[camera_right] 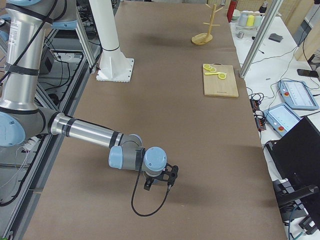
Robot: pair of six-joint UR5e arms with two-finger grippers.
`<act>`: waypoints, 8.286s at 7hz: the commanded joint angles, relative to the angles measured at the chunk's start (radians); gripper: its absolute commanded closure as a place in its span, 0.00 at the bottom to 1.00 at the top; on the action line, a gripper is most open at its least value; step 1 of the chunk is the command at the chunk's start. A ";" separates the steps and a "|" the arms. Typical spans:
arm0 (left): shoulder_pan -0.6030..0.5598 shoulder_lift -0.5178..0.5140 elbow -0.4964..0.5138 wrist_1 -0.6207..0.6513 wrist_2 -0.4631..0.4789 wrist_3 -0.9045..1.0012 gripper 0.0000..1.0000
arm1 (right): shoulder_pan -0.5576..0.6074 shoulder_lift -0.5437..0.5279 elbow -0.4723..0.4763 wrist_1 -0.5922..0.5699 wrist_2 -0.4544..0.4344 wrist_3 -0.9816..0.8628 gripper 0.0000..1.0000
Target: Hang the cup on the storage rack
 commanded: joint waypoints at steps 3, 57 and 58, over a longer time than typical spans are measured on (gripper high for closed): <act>0.001 -0.001 0.003 -0.002 0.000 0.000 0.01 | -0.033 0.009 -0.036 0.001 0.006 -0.019 0.00; 0.461 -0.067 -0.314 -0.371 -0.148 -0.748 0.03 | -0.611 0.808 0.008 -0.065 -0.283 0.205 0.07; 0.494 -0.136 -0.266 -0.371 -0.140 -0.753 0.03 | -0.606 0.787 0.015 -0.039 -0.230 0.205 0.10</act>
